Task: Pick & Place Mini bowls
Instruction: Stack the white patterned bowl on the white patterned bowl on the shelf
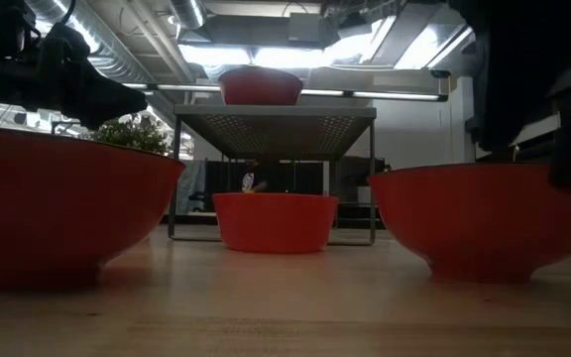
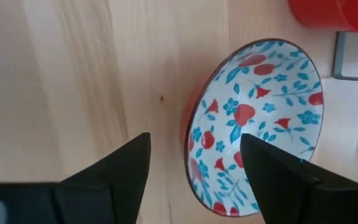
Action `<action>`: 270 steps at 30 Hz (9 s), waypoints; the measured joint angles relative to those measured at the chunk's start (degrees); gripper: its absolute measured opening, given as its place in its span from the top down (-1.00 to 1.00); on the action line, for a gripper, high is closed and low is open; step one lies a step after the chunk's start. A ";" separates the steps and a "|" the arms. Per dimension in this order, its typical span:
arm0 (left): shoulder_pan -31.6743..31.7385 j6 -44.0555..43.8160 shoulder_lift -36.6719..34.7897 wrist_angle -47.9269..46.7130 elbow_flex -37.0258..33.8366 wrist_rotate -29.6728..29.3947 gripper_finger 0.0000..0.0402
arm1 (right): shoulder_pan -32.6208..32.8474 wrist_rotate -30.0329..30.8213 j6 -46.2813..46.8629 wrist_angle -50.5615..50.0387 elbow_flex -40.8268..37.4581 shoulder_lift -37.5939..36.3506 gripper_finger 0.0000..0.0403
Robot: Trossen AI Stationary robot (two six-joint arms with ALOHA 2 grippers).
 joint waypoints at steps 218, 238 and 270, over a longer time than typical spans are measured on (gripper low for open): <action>0.01 0.01 -0.02 0.00 -0.02 0.00 0.35 | -26.42 -10.87 -47.81 14.22 2.86 -24.47 0.16; 0.00 0.01 -0.01 0.00 -0.02 -0.01 0.35 | -7.15 -11.34 -12.67 13.95 -8.23 -24.44 0.16; 0.01 -0.01 0.00 0.00 -0.01 0.00 0.35 | 3.52 -19.37 26.95 4.12 -38.93 -24.42 0.16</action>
